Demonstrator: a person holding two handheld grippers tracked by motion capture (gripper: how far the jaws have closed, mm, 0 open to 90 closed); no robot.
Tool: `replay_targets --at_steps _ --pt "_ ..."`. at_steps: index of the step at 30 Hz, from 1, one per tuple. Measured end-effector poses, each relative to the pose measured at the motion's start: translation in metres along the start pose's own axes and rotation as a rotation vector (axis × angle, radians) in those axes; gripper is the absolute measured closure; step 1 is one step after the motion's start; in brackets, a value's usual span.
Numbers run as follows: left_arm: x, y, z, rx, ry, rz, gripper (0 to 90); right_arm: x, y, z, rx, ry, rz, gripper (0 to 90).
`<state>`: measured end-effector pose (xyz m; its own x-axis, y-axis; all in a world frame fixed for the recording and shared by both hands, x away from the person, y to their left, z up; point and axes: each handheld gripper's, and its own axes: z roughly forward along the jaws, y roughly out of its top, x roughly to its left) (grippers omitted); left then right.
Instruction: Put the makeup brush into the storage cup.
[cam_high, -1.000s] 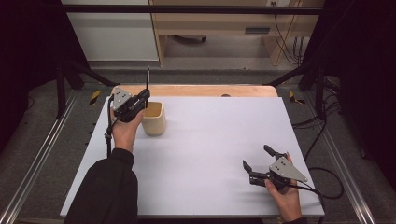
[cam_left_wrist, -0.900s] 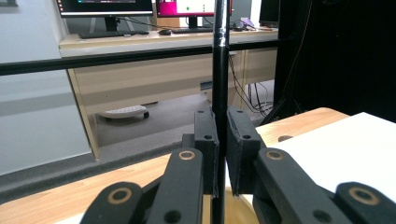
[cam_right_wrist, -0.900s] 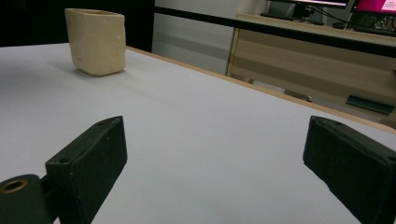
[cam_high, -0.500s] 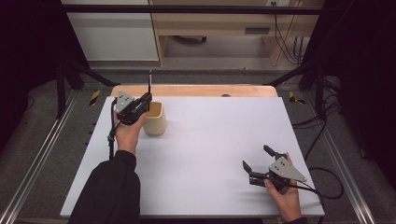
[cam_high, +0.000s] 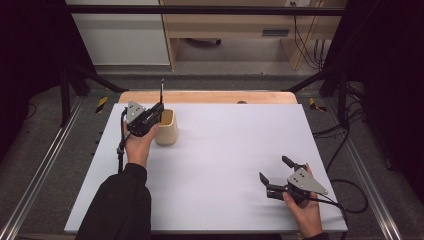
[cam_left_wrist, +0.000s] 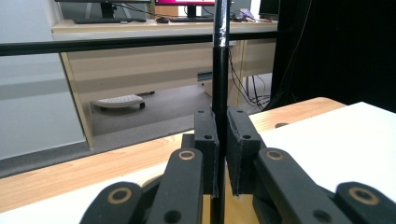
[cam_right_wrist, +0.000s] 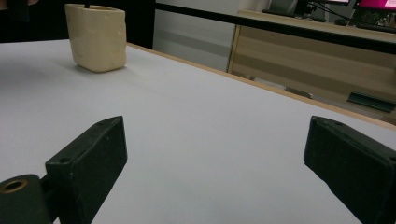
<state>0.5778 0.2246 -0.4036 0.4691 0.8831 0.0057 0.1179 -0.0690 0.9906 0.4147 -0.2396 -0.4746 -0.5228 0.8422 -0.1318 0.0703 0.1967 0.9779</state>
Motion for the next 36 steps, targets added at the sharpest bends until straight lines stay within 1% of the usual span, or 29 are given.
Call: replay_targets --at_steps 11,14,21,36 --pt "-0.001 -0.008 -0.001 0.004 0.011 -0.013 83.7 0.000 0.000 0.000 0.003 0.001 0.002 6.3" --pt "-0.001 -0.009 -0.001 0.009 0.011 -0.006 83.7 0.000 0.000 0.000 0.004 0.001 0.002 6.3" --pt "-0.002 -0.014 -0.002 0.015 0.010 -0.010 83.7 0.000 0.000 0.000 0.004 0.002 0.004 6.3" --pt "-0.002 -0.017 -0.002 0.023 0.008 -0.012 83.6 0.000 0.000 0.000 0.005 0.000 0.003 6.4"
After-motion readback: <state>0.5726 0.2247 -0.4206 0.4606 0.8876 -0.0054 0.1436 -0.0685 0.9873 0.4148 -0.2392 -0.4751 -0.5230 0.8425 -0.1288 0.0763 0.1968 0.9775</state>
